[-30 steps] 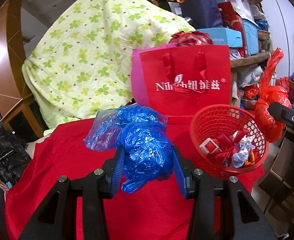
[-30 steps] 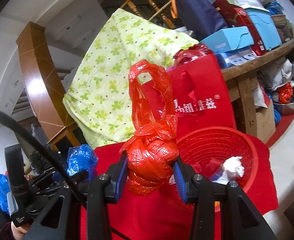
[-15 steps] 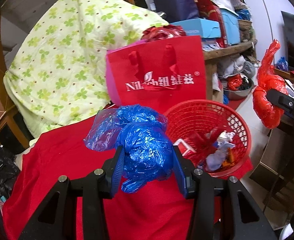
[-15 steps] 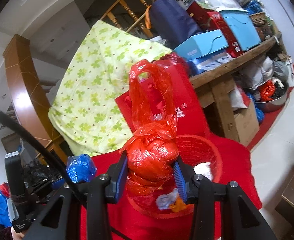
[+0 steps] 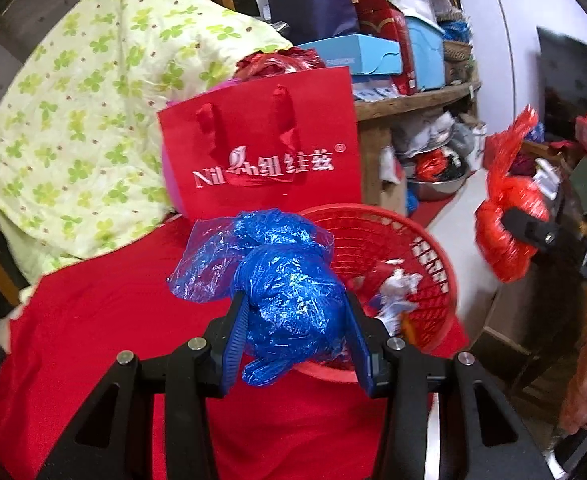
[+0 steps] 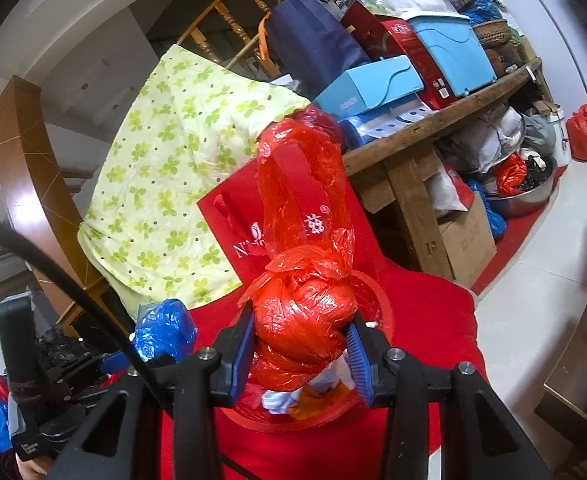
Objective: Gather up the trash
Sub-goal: 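Lift both held bags and carry them to the red mesh basket, then open both tools over the red mesh basket to drop the bags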
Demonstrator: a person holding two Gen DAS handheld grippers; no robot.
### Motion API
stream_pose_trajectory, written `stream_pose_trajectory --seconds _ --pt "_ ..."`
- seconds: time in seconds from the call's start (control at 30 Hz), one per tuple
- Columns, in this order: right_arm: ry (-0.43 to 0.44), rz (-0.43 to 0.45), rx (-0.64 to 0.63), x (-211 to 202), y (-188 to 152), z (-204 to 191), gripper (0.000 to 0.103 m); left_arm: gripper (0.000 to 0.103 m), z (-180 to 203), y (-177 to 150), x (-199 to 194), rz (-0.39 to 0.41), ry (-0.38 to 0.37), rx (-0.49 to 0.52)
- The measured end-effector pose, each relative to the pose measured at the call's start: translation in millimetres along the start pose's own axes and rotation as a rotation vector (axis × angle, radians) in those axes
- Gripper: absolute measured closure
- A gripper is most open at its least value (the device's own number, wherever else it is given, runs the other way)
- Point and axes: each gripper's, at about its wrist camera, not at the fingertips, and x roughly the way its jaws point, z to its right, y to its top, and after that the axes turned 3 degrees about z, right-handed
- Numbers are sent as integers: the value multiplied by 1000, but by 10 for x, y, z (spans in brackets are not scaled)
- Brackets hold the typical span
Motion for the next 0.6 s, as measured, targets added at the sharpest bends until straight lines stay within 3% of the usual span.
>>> stream_pose_trajectory --seconds 0.33,0.47,0.57,0.6 --pt "-29 -36 -2 166 -8 127 57 54 -71 39 258 19 -207 -110" --pt "-33 -37 -20 293 43 96 57 52 -98 81 390 42 -234 -124" --pt "-37 -42 -26 432 100 64 57 46 -184 89 534 23 -238 -162" --pt "-39 -45 -29 477 119 52 57 40 -232 75 589 8 -256 -187"
